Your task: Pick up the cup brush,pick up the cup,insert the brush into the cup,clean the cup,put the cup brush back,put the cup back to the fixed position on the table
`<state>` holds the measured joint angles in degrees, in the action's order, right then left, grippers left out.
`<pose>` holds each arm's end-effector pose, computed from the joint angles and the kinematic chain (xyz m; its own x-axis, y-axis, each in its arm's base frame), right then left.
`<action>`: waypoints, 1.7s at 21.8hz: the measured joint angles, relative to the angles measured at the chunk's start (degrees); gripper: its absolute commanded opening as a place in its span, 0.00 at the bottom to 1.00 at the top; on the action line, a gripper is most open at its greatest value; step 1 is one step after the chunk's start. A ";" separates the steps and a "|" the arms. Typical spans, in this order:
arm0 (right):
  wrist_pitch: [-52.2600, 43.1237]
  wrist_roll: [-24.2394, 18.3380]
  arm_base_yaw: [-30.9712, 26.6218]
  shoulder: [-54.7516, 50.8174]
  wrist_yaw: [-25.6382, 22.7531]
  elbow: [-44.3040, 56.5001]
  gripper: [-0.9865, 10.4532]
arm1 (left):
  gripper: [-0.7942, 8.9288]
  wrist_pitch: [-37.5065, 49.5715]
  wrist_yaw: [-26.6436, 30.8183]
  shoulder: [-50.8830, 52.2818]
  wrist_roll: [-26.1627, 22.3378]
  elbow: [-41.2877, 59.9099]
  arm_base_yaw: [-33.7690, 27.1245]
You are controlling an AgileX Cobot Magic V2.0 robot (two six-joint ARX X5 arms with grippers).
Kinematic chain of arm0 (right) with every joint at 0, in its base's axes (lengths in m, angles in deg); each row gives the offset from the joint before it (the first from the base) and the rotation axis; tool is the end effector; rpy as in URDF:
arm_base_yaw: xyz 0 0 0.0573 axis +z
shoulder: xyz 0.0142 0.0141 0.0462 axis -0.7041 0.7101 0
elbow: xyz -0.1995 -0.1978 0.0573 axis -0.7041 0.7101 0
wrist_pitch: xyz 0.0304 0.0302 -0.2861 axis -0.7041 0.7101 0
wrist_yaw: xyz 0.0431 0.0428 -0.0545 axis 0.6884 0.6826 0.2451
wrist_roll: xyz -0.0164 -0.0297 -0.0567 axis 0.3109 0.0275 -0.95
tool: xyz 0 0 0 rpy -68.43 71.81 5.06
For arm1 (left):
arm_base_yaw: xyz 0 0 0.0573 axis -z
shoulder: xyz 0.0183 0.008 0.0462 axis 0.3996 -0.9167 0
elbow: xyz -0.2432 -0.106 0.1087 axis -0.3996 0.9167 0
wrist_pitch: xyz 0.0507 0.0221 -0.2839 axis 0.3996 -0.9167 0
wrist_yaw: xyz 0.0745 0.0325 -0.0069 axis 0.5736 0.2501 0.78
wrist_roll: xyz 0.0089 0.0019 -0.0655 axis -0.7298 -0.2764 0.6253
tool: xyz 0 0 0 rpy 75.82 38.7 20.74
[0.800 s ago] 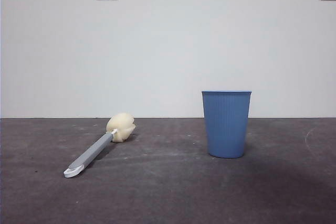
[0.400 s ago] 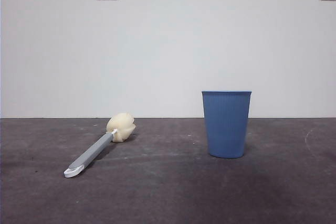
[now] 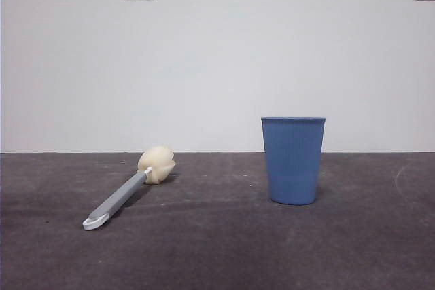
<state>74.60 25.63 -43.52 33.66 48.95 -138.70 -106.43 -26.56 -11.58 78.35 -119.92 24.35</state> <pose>0.1568 0.0327 0.3473 0.5445 0.6199 -0.5650 -0.4991 0.7808 0.3758 0.1215 -0.0247 0.3392 0.6951 -0.4907 -0.5255 0.3891 0.8713 -0.2990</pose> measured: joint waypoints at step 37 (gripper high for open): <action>7.50 -3.17 1.77 6.60 0.02 -3.23 0.50 | 0.72 9.20 14.86 -21.75 0.57 -2.32 19.06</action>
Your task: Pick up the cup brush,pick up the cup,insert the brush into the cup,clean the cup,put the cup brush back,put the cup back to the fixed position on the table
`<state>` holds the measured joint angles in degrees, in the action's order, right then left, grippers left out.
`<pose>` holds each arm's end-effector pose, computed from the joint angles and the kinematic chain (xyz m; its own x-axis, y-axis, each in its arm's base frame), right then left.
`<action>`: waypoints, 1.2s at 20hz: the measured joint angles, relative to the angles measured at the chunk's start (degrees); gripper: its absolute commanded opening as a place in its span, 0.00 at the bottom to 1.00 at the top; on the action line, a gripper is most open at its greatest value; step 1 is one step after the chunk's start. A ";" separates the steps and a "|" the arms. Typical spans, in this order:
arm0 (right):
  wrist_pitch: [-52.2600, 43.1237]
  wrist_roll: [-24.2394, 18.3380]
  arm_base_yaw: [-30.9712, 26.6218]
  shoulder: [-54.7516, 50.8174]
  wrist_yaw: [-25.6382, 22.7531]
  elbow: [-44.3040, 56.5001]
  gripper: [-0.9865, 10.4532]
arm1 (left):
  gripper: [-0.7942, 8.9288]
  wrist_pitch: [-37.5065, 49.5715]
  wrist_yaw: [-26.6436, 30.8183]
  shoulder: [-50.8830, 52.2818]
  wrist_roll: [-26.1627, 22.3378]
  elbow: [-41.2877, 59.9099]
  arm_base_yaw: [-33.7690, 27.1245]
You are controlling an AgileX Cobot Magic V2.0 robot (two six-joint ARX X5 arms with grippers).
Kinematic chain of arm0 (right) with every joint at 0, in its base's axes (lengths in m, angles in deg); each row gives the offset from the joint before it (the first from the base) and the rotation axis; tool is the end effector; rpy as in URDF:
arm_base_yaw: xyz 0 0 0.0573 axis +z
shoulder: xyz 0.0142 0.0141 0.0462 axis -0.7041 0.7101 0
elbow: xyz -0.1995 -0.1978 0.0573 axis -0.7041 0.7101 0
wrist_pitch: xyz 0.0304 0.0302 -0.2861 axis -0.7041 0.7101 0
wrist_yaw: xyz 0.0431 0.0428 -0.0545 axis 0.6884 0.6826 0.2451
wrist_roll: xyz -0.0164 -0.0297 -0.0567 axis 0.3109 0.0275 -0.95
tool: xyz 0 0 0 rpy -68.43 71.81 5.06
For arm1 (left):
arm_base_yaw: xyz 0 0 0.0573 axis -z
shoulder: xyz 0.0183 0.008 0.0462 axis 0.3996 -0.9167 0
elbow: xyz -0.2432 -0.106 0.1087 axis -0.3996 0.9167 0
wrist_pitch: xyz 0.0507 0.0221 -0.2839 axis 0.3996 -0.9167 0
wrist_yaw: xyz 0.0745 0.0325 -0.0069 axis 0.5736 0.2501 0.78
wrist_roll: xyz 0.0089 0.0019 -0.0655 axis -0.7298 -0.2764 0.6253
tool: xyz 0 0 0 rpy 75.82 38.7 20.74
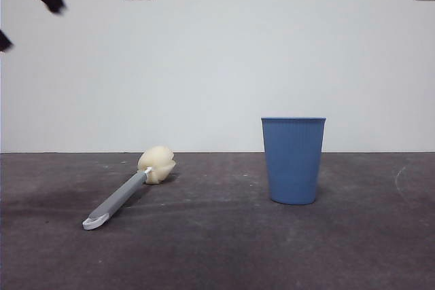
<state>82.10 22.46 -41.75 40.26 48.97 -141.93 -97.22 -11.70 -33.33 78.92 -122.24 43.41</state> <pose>0.1712 0.0383 0.3407 0.4085 0.6306 -0.6599 -0.4871 0.7620 0.4266 0.2038 -0.0858 0.3063 0.5407 -0.4505 -0.7105 0.4673 0.8631 -0.1916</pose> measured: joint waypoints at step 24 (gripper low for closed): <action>-1.46 1.46 0.00 -0.02 0.00 0.00 0.50 | 0.62 17.27 22.43 -37.51 17.62 -0.02 15.26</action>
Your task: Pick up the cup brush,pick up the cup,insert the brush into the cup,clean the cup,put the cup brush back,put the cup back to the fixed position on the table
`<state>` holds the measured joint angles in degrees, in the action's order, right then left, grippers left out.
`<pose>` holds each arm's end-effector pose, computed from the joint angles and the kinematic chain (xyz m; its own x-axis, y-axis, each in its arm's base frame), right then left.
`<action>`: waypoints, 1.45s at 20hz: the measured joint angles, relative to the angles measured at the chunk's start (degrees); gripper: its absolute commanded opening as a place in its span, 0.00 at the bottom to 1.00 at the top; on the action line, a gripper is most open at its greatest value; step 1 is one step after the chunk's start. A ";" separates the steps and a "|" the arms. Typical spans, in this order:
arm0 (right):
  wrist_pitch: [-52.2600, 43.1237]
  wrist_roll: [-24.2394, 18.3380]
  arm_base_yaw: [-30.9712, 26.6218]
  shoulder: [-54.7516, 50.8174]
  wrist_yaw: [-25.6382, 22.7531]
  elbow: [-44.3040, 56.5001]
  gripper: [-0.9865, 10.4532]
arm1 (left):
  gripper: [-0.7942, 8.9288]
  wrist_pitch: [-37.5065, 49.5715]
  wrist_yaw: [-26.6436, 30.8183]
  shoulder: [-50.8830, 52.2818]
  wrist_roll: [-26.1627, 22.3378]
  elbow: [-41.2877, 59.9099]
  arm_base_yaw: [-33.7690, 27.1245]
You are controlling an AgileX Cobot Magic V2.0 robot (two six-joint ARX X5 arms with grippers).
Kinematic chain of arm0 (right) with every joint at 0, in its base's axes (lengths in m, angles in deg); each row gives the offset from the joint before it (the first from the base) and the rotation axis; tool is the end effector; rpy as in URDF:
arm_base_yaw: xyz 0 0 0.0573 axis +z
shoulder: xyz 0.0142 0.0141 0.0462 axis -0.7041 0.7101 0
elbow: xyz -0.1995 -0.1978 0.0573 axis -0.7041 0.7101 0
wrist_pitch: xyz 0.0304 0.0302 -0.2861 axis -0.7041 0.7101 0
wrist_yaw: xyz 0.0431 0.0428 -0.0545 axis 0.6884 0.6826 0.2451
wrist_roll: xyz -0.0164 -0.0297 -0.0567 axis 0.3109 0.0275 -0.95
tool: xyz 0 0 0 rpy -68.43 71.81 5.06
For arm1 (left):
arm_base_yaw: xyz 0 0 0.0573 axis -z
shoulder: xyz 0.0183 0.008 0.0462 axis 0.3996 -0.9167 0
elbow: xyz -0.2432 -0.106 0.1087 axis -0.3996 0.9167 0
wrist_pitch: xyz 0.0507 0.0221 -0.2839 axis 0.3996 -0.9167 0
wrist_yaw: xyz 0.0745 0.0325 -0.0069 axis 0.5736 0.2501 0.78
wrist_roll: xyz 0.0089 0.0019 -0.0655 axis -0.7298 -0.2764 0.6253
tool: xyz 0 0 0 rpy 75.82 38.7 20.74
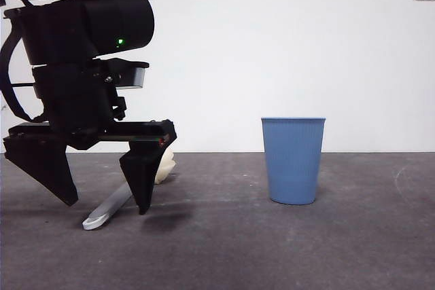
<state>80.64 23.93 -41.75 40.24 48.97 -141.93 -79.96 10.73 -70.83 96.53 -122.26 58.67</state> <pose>0.1734 0.0384 0.3423 0.4254 0.6315 -0.6483 -0.4785 0.7650 0.4312 0.2793 -0.1877 0.1498 0.3980 -0.0983 -0.9121 0.2486 0.9686 0.0041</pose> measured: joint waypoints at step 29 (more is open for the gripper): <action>0.00 1.11 0.00 -0.63 0.00 0.00 0.50 | 0.17 -3.23 -2.01 -2.89 8.72 -1.57 0.68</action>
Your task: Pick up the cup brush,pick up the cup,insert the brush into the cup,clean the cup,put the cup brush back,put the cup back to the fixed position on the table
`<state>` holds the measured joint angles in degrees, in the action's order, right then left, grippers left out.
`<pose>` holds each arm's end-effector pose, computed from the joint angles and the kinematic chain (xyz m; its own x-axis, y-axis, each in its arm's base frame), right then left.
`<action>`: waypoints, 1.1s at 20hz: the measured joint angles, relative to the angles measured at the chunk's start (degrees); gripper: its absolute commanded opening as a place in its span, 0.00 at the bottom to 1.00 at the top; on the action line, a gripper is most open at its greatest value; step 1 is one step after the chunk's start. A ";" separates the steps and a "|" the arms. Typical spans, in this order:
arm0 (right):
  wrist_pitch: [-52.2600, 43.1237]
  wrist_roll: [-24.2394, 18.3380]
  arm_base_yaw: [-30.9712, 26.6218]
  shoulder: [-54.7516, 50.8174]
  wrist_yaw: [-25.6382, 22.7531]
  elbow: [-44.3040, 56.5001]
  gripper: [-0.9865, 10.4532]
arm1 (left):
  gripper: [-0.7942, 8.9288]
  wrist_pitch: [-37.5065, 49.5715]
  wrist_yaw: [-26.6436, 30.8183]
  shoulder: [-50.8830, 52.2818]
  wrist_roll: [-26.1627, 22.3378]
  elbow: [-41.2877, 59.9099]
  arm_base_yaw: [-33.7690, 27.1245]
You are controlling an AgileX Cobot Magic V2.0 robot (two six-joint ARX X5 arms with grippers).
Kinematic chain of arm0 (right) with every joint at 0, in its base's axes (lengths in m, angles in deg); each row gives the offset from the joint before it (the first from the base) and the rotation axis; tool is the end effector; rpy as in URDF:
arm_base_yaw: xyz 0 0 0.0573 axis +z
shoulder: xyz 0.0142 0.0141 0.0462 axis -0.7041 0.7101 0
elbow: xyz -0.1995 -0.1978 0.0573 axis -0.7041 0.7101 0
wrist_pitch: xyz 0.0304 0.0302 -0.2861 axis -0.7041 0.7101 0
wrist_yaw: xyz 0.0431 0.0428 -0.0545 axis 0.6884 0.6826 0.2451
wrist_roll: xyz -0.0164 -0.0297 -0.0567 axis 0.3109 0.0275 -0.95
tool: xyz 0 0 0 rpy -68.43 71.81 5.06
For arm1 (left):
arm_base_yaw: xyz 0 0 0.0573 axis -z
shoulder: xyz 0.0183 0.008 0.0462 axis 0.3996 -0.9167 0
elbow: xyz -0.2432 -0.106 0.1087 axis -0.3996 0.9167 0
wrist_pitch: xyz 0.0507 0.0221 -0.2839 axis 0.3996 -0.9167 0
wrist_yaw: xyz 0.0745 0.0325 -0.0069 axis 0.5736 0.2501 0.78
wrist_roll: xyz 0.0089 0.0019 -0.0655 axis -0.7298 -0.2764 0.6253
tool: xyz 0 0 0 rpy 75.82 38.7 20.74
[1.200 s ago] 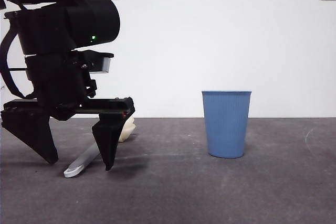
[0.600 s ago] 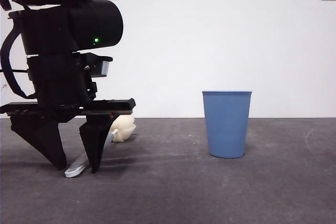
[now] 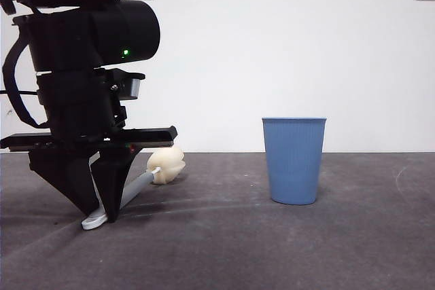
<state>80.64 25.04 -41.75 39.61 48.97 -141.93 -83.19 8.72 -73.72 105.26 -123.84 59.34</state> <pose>0.1707 0.0383 0.3440 0.4325 0.6319 -0.6432 -0.4683 0.7670 0.4386 0.2784 -0.1939 0.1394 0.3182 -0.0891 -0.9438 0.1310 0.9902 -0.0493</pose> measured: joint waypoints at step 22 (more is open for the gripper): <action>-0.02 0.00 0.00 0.00 0.00 0.00 0.50 | 0.17 -3.34 -0.72 3.23 -1.55 0.50 -0.11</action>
<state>80.62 25.04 -41.75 39.61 48.97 -141.93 -86.54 7.99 -70.48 103.70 -123.33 59.23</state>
